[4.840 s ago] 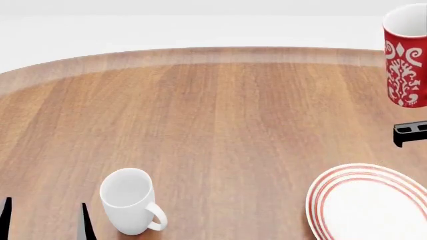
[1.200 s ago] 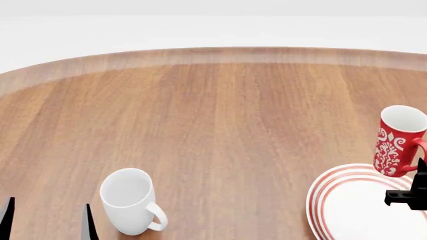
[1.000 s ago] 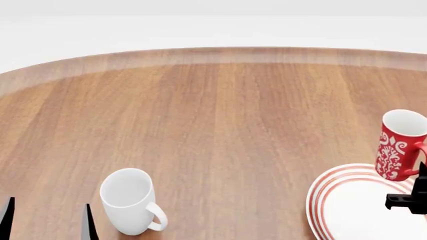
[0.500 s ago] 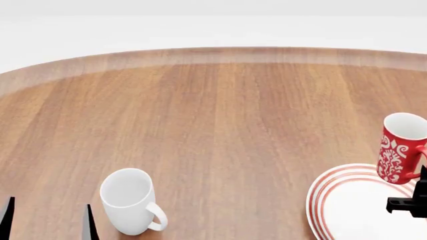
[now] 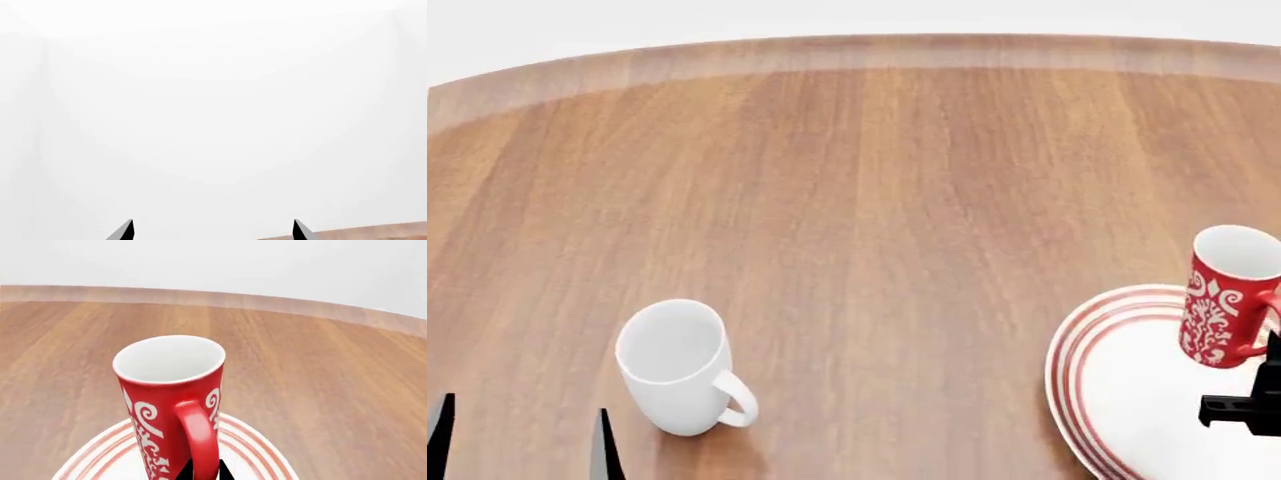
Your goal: Pick up the red mug and put it on the plate
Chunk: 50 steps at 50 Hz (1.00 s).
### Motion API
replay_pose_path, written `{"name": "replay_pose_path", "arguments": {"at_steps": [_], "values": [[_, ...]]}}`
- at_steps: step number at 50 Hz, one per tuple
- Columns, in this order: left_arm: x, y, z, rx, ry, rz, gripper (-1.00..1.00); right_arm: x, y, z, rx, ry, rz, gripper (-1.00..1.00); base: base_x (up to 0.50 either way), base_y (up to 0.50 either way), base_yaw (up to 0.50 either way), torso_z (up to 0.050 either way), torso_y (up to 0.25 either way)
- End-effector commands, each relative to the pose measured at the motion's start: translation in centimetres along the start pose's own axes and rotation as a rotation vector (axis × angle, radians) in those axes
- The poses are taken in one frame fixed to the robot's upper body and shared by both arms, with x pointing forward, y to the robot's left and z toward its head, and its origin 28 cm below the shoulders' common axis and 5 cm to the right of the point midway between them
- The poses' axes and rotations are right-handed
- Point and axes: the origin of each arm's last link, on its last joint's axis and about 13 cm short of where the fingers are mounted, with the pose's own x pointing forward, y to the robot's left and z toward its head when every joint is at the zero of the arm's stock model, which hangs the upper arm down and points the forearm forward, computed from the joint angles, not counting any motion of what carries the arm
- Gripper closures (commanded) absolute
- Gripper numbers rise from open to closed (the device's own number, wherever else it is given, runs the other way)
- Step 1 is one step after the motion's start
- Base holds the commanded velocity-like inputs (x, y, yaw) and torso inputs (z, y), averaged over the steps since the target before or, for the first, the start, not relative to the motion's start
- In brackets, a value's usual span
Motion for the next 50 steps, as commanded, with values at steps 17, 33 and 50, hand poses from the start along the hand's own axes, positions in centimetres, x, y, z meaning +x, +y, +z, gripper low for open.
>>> {"name": "replay_pose_path", "arguments": {"at_steps": [17,33,50], "values": [[0.02,0.0,0.0,-0.001,-0.011,-0.004,-1.0,0.1,-0.13,0.39,0.023,-0.022,-0.022,1.0,0.0,0.0,0.0,0.0,-0.114],[0.03,-0.01,0.0,-0.01,-0.014,-0.004,-1.0,-0.02,-0.26,0.27,0.026,-0.019,-0.021,1.0,0.0,0.0,0.0,0.0,-0.102],[0.02,-0.01,-0.01,-0.01,-0.01,-0.01,-1.0,0.01,0.03,0.0,0.015,-0.013,-0.011,1.0,0.0,0.0,0.0,0.0,0.0]]}}
